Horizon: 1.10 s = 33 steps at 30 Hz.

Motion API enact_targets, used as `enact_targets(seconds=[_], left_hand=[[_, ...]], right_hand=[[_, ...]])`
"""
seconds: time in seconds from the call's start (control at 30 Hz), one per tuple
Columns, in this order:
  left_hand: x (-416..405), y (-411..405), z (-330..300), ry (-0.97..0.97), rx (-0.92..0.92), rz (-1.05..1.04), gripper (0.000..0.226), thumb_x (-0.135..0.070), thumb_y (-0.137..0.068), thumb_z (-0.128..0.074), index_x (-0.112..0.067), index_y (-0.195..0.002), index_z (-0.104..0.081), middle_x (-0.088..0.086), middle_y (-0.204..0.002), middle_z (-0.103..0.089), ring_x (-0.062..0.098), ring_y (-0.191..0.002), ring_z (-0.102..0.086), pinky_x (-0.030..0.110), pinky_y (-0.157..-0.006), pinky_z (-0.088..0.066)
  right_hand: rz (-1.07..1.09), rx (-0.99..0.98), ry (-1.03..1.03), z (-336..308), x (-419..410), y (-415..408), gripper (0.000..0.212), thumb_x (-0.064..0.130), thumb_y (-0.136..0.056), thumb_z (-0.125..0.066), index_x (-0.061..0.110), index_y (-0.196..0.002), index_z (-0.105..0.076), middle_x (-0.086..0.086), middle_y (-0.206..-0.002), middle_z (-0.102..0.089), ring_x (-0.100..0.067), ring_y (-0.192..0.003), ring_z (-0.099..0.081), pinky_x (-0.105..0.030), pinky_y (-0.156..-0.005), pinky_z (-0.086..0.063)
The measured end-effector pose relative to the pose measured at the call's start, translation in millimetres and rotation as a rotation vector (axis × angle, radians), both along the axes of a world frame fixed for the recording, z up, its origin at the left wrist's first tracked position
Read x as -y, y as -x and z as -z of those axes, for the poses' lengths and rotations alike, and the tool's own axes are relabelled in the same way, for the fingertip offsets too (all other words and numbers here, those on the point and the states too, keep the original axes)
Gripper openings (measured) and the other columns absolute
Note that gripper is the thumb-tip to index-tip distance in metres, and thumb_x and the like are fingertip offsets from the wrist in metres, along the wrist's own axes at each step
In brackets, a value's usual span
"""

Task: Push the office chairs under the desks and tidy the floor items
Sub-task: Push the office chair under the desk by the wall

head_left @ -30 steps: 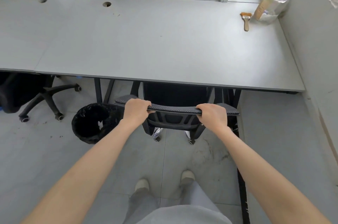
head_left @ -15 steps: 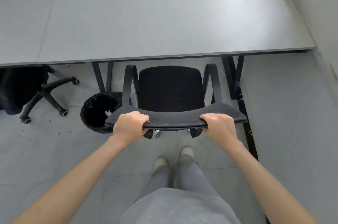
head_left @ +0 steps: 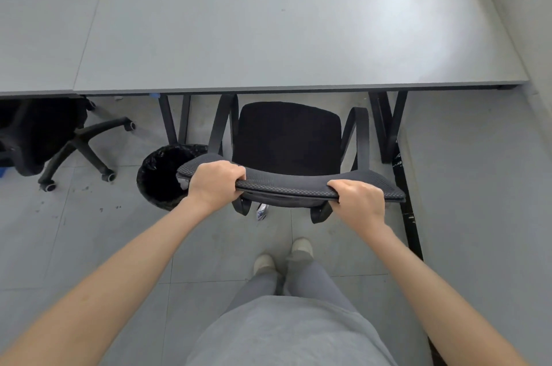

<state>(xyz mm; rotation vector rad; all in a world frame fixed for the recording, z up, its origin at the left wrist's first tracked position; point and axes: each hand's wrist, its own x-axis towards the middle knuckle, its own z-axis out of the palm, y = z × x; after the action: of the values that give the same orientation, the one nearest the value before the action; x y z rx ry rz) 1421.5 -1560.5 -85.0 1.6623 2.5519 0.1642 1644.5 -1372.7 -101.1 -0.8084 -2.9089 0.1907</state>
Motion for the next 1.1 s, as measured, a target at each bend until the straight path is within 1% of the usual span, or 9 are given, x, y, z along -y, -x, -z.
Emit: enact_targets(seconds=[0.1,0.17,0.23,0.37,0.5,0.67,0.87,1.0,1.1], left_hand=[[-33,5,-9,0.078,0.046,-0.039,0.005,-0.023,-0.074,-0.066,-0.018,-0.075,-0.066,0.001,-0.072,-0.067,0.025,-0.071,-0.062,0.026,-0.054,-0.035],[-55,12,-12,0.120,0.078,-0.055,0.013,-0.027,-0.082,-0.057,-0.017,-0.086,-0.065,0.002,-0.084,-0.069,0.026,-0.082,-0.061,0.028,-0.061,-0.037],[-72,13,-15,0.137,0.071,-0.038,0.017,-0.028,-0.085,-0.054,-0.015,-0.088,-0.065,0.005,-0.087,-0.068,0.026,-0.084,-0.060,0.027,-0.061,-0.034],[-78,3,-6,0.095,0.058,0.033,0.016,-0.023,-0.081,-0.058,-0.009,-0.076,-0.063,0.009,-0.076,-0.066,0.028,-0.076,-0.060,0.028,-0.055,-0.031],[-53,-19,1,0.051,-0.011,0.128,0.028,-0.019,-0.047,-0.080,-0.013,-0.050,-0.052,0.000,-0.047,-0.054,0.022,-0.047,-0.056,0.020,-0.039,-0.028],[-17,-44,12,0.056,0.000,0.156,0.031,-0.020,-0.035,-0.081,-0.017,-0.048,-0.052,-0.005,-0.045,-0.053,0.016,-0.045,-0.054,0.017,-0.035,-0.030],[-33,-35,17,0.003,-0.044,0.078,0.029,-0.024,-0.038,-0.081,-0.018,-0.050,-0.056,-0.005,-0.046,-0.055,0.016,-0.045,-0.055,0.016,-0.037,-0.031],[-71,-12,16,-0.035,-0.058,-0.008,0.024,-0.023,-0.046,-0.079,-0.018,-0.050,-0.056,-0.003,-0.045,-0.054,0.019,-0.045,-0.055,0.018,-0.039,-0.026],[-111,9,13,-0.061,-0.026,-0.076,0.010,-0.022,-0.057,-0.069,-0.017,-0.055,-0.061,0.000,-0.048,-0.057,0.024,-0.047,-0.057,0.021,-0.039,-0.032]], right_hand=[[0.018,-0.019,-0.012,-4,-31,12,0.010,0.022,-0.066,-0.066,0.019,-0.073,-0.071,0.002,-0.065,-0.070,-0.023,-0.060,-0.066,-0.023,-0.045,-0.043],[0.042,-0.007,0.009,-7,-50,24,0.012,0.020,-0.073,-0.067,0.017,-0.083,-0.073,-0.001,-0.072,-0.073,-0.025,-0.066,-0.067,-0.025,-0.051,-0.046],[0.062,0.017,0.020,-11,-65,34,0.016,0.020,-0.077,-0.066,0.017,-0.091,-0.074,-0.003,-0.081,-0.074,-0.027,-0.073,-0.067,-0.027,-0.058,-0.047],[0.025,-0.002,0.045,-17,-82,25,0.018,0.012,-0.074,-0.071,0.013,-0.092,-0.075,-0.007,-0.084,-0.075,-0.031,-0.077,-0.069,-0.030,-0.063,-0.050],[-0.084,-0.048,0.017,-12,-77,-2,0.027,0.004,-0.057,-0.081,0.015,-0.082,-0.075,-0.003,-0.075,-0.075,-0.027,-0.068,-0.070,-0.031,-0.054,-0.054],[-0.155,-0.052,0.007,-3,-50,-32,0.035,0.010,-0.048,-0.083,0.016,-0.081,-0.075,0.002,-0.080,-0.075,-0.020,-0.070,-0.072,-0.028,-0.047,-0.054],[-0.141,-0.115,-0.038,2,-65,-17,0.024,0.023,-0.061,-0.060,0.017,-0.079,-0.074,0.003,-0.079,-0.075,-0.019,-0.069,-0.071,-0.023,-0.048,-0.051],[-0.146,-0.105,-0.048,0,-107,15,0.024,0.023,-0.062,-0.061,0.017,-0.081,-0.074,0.002,-0.079,-0.075,-0.020,-0.070,-0.071,-0.024,-0.051,-0.051],[-0.131,-0.094,-0.055,-4,-147,47,0.024,0.023,-0.066,-0.056,0.019,-0.080,-0.074,0.003,-0.076,-0.075,-0.020,-0.069,-0.071,-0.020,-0.053,-0.048]])
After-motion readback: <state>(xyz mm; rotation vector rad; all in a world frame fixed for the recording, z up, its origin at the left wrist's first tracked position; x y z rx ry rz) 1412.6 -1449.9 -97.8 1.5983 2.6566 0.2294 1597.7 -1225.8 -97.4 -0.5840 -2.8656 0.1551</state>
